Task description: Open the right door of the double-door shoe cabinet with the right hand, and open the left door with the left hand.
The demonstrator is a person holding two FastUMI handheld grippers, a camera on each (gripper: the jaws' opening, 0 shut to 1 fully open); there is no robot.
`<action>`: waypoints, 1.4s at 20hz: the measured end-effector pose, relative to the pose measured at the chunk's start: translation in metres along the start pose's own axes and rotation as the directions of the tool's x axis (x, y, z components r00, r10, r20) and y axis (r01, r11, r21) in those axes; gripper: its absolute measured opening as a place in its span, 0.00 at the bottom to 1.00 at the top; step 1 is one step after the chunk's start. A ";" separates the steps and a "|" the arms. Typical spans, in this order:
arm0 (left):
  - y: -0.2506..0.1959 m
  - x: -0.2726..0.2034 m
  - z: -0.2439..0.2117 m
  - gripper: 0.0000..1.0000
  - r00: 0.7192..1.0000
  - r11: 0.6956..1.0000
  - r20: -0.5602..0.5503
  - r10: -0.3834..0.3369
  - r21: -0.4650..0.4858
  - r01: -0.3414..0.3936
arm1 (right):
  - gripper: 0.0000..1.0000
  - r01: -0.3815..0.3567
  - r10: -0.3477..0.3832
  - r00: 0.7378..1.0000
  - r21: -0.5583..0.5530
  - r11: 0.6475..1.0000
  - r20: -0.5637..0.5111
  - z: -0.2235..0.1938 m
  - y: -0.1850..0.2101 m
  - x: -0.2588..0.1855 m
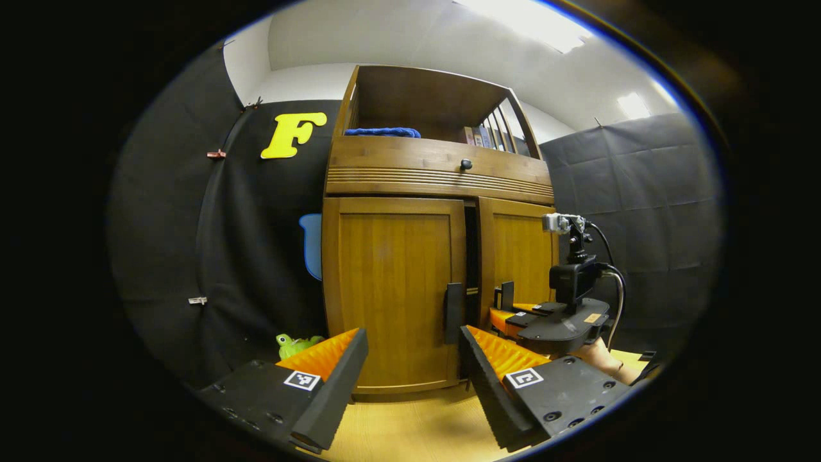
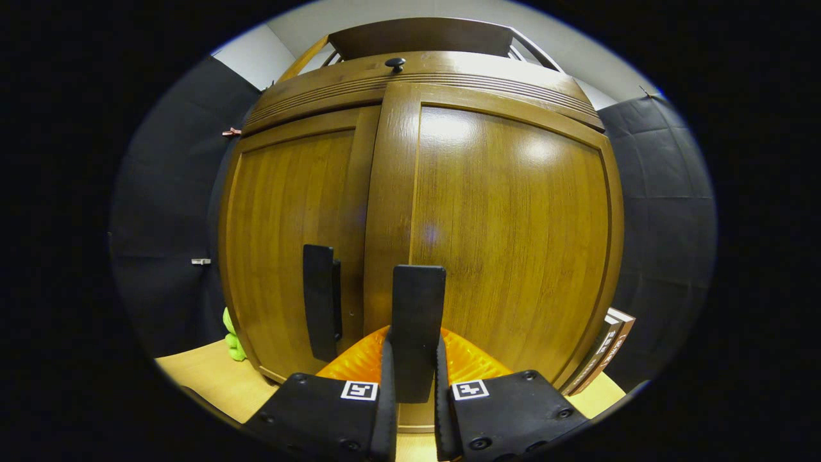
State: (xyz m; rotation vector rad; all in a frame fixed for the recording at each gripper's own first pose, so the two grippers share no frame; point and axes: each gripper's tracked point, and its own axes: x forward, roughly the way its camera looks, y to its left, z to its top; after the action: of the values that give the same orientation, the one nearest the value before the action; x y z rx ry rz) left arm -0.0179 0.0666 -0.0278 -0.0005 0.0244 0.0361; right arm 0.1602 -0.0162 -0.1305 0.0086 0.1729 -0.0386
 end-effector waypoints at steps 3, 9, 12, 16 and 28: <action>-0.009 -0.001 -0.002 0.89 1.000 1.000 -0.005 -0.022 0.003 0.022 | 0.28 -0.021 0.021 1.000 -0.005 1.000 -0.005 0.001 -0.004 -0.019; -0.029 -0.005 0.004 0.92 0.999 0.999 0.018 -0.043 -0.013 0.043 | 0.28 -0.055 0.055 0.998 -0.021 0.998 -0.013 0.002 -0.018 -0.058; -0.034 -0.007 0.005 0.94 0.999 0.999 0.025 -0.041 -0.026 0.042 | 0.28 -0.056 0.056 0.998 -0.040 0.998 -0.013 0.003 -0.026 -0.079; -0.041 -0.006 0.007 0.94 0.999 0.999 0.031 -0.036 -0.024 0.037 | 0.27 -0.043 0.042 0.999 -0.047 0.998 -0.016 0.003 -0.042 -0.104; -0.094 -0.012 0.014 0.94 0.990 0.991 0.055 -0.130 -0.018 0.132 | 0.27 0.044 -0.045 0.999 -0.058 0.997 -0.022 0.006 -0.096 -0.157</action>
State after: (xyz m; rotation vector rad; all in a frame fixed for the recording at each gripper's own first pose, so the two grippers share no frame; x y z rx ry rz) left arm -0.0264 -0.0280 -0.0138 -0.0231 -0.0296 -0.0950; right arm 0.0031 -0.1063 -0.0982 -0.0526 0.1971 -0.0780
